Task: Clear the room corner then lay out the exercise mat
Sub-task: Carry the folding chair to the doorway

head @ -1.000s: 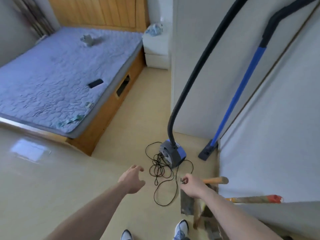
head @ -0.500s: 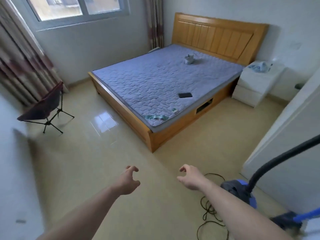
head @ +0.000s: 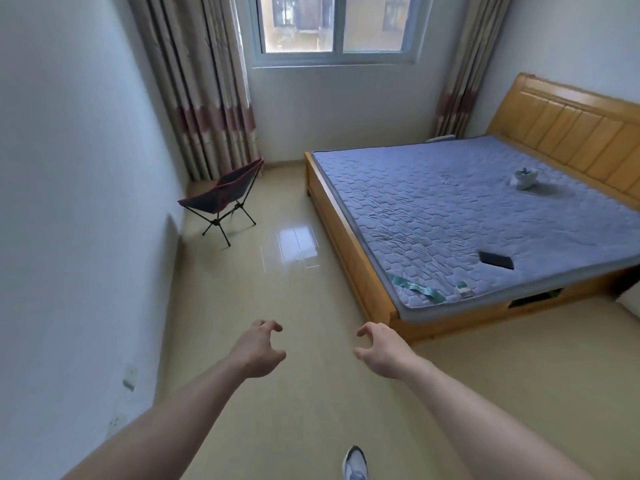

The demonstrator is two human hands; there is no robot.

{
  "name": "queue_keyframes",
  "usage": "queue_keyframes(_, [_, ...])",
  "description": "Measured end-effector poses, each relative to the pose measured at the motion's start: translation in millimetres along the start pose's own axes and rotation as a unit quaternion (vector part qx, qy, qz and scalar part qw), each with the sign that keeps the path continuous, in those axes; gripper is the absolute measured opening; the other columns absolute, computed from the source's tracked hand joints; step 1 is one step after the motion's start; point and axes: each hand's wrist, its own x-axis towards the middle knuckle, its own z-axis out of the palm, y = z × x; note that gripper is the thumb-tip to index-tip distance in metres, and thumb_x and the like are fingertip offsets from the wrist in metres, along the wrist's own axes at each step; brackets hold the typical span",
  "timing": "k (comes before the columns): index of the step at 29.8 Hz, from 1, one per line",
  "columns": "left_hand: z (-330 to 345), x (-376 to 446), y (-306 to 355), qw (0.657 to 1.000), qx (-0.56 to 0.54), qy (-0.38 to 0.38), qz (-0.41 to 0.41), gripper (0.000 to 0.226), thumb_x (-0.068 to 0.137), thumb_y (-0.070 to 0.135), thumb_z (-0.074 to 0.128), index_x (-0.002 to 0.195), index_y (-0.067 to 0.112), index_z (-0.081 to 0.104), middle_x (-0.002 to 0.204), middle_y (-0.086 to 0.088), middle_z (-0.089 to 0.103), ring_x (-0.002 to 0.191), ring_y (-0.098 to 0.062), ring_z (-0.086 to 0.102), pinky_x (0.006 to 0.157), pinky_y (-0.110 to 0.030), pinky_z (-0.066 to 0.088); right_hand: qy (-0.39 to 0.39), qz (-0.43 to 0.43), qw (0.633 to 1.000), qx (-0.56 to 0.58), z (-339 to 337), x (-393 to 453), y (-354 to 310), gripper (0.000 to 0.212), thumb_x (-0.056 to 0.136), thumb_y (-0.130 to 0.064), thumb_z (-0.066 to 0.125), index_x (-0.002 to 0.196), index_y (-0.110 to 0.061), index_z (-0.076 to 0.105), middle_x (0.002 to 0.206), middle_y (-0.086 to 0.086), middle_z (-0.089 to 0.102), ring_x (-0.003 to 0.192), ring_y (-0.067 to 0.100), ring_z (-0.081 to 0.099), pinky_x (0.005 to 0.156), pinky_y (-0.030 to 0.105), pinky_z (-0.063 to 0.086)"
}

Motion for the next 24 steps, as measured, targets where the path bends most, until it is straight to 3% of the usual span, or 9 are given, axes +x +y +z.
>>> queue_keyframes(10, [-87.1, 111.3, -40.6, 0.991, -0.038, 0.065, -0.114, 0.056, 0.084, 0.034, 0.066, 0.138, 0.028, 0.050, 0.144, 0.005, 0.043, 0.123, -0.020, 0.053, 0.101, -0.038, 0.049, -0.045, -0.113, 0.992, -0.018, -51.6, 181.3, -87.3, 0.046, 0.093, -0.041, 0.066, 0.136, -0.029, 0.056, 0.143, -0.004, 0.050, 0.120, 0.017, 0.057, 0.101, 0.031, 0.048])
queue_keyframes(14, [-122.9, 146.3, -49.4, 0.979, -0.082, 0.111, -0.153, 0.058, 0.082, 0.033, 0.066, 0.139, 0.029, 0.051, 0.145, 0.008, 0.043, 0.122, -0.018, 0.054, 0.097, -0.036, 0.051, -0.051, -0.158, 0.985, -0.045, -77.6, 258.0, -135.4, 0.046, 0.095, -0.036, 0.063, 0.138, -0.025, 0.054, 0.147, 0.000, 0.048, 0.129, 0.020, 0.052, 0.106, 0.033, 0.043])
queue_keyframes(19, [-155.2, 178.7, -87.8, 0.965, -0.108, 0.131, -0.202, 0.058, 0.086, 0.025, 0.066, 0.142, 0.025, 0.050, 0.148, 0.005, 0.041, 0.123, -0.018, 0.052, 0.094, -0.028, 0.048, -0.087, -0.206, 0.972, -0.069, -70.2, 328.5, -210.4, 0.046, 0.095, -0.034, 0.064, 0.139, -0.023, 0.053, 0.145, 0.002, 0.049, 0.127, 0.021, 0.051, 0.099, 0.029, 0.042])
queue_keyframes(24, [-210.7, 243.9, -153.4, 0.956, -0.112, 0.140, -0.230, 0.060, 0.084, 0.030, 0.067, 0.141, 0.027, 0.050, 0.150, 0.005, 0.041, 0.123, -0.018, 0.055, 0.097, -0.031, 0.050, -0.114, -0.231, 0.963, -0.073, -51.0, 418.4, -298.0, 0.045, 0.097, -0.031, 0.063, 0.140, -0.022, 0.051, 0.145, 0.001, 0.044, 0.121, 0.019, 0.049, 0.092, 0.024, 0.037])
